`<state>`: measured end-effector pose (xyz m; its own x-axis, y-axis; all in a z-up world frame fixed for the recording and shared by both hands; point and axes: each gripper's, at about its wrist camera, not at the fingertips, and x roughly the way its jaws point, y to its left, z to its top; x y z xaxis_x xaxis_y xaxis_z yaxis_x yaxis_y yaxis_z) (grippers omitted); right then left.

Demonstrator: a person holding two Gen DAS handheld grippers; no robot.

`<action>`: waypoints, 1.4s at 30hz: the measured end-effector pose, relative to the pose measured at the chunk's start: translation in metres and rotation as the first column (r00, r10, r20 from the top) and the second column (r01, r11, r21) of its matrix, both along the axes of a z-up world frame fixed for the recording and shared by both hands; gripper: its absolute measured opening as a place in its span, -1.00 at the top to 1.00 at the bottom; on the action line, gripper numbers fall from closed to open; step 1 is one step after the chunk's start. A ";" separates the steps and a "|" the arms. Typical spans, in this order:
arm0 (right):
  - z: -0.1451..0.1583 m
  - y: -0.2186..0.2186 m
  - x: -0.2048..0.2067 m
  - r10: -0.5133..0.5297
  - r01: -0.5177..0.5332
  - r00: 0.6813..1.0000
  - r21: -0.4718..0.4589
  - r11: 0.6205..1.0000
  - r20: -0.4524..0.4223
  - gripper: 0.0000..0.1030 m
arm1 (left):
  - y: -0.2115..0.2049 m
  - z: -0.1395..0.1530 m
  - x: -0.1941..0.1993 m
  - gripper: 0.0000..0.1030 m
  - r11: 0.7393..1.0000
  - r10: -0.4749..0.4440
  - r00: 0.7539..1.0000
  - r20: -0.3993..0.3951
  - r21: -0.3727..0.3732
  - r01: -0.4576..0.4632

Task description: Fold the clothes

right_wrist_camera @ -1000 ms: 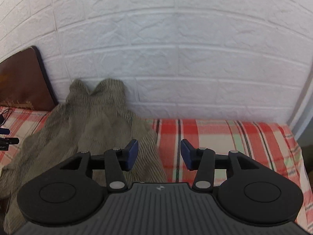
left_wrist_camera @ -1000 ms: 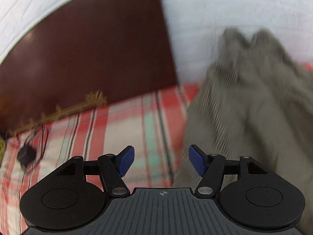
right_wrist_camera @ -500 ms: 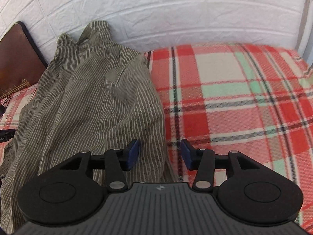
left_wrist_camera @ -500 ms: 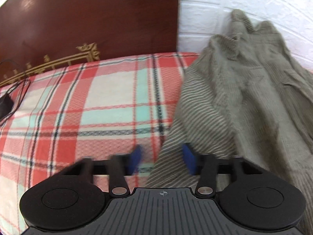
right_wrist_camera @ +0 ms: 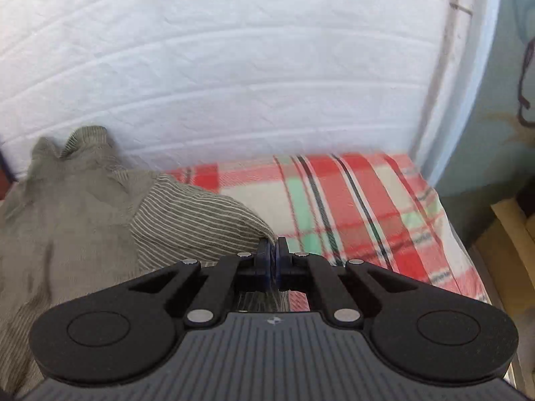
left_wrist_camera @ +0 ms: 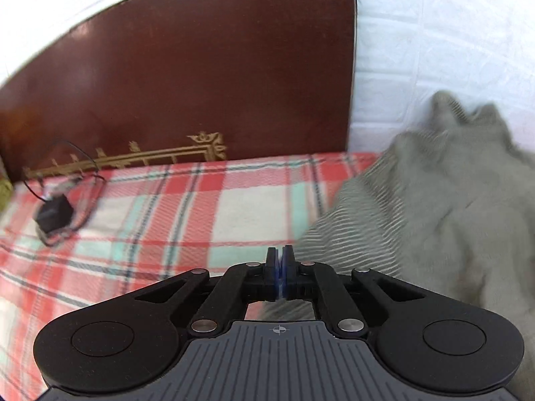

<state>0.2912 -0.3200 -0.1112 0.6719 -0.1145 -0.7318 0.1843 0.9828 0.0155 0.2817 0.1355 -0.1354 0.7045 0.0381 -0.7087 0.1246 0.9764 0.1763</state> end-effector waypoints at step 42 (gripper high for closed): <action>-0.035 0.048 0.123 0.296 -0.300 0.954 0.157 0.941 0.050 0.87 | -0.125 -0.022 0.115 1.00 0.952 -0.295 0.955 -0.020 -0.085 0.293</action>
